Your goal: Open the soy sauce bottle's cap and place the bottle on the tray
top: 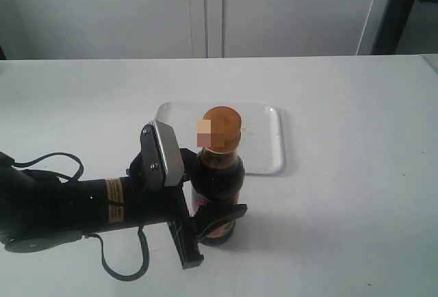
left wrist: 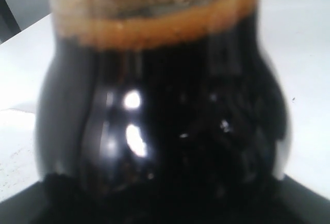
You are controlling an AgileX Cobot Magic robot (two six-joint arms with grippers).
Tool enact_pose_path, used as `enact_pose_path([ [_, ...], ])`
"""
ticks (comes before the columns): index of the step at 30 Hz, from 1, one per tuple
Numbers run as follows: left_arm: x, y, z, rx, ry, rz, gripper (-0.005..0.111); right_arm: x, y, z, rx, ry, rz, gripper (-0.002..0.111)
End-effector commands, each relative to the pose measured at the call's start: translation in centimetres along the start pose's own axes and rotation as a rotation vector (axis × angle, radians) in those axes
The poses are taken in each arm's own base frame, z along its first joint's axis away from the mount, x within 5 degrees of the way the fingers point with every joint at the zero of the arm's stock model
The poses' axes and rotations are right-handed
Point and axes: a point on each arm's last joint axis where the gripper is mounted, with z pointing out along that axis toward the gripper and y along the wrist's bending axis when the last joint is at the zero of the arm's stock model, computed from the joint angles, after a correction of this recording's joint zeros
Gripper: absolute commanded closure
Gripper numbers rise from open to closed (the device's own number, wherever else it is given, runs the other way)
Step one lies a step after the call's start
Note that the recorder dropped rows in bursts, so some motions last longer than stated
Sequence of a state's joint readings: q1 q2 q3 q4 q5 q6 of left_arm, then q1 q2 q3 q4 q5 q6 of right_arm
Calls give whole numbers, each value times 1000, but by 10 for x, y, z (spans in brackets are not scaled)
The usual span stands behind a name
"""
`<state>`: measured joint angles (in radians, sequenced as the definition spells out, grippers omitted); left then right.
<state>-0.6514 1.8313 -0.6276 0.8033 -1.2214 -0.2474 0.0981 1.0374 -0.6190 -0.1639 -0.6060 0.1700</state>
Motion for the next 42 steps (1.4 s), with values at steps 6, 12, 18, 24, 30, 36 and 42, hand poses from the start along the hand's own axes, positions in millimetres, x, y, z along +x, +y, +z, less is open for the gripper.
enact_pose_path([
  [6, -2, 1, 0, 2, -5, -8, 107, 40, 22, 21, -148, 1, -164, 108],
  [12, -2, 1, 0, 2, -5, -12, 107, 72, 35, 16, -253, -18, -239, 108],
  [18, -2, 1, 0, 2, -5, -37, 107, 106, 53, 13, -478, -22, -349, 108],
  [24, -2, 0, 0, 4, -5, -35, 107, 127, 71, 3, -742, -11, -491, 108],
  [30, -2, 0, 0, 4, -5, -41, 107, 129, 88, -5, -865, -114, -656, 108],
  [36, -2, 0, 0, 4, -5, -44, 107, 128, 100, -8, -901, -176, -717, 108],
  [42, -2, 0, 0, 4, -5, -44, 107, 127, 106, -9, -910, -191, -719, 108],
])
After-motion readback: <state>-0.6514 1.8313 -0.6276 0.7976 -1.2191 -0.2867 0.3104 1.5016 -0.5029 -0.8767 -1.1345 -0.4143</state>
